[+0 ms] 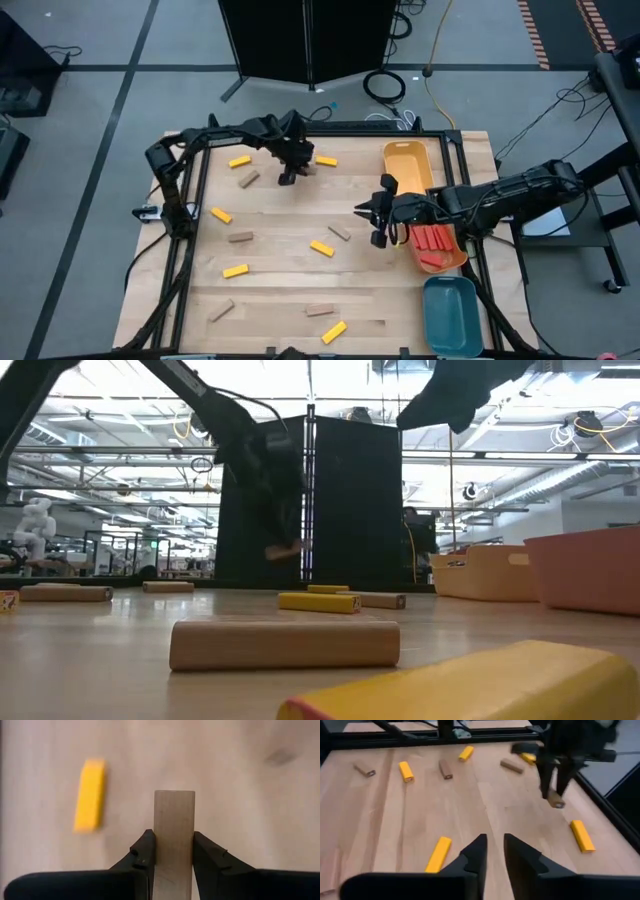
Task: Sort blocks
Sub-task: Put the brown block into the blue bin
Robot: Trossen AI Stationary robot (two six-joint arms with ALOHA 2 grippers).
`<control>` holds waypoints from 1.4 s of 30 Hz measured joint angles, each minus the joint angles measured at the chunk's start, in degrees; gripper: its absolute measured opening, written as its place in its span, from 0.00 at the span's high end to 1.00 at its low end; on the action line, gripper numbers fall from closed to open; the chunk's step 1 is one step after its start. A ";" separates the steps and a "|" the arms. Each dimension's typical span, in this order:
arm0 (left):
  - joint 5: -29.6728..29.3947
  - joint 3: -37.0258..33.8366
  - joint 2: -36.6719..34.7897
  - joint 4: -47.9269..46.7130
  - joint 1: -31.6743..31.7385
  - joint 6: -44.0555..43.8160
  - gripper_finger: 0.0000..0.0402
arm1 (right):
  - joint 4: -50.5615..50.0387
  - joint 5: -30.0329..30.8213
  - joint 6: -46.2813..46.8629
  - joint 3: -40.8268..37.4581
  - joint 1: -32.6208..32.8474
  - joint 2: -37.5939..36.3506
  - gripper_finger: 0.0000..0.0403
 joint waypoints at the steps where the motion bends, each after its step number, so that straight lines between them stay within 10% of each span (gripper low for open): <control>1: 3.81 0.00 -0.69 -0.04 0.03 0.67 0.79 | 0.47 0.83 -0.42 0.00 -0.22 0.00 0.83; 12: 25.38 0.00 -1.93 10.97 -4.05 -0.36 0.78 | 8.63 2.56 -9.41 0.02 -9.05 0.04 0.56; 42: 16.79 -6.16 -2.08 30.16 -7.27 -7.35 0.78 | 22.42 9.32 -10.44 -0.02 -8.07 9.62 0.51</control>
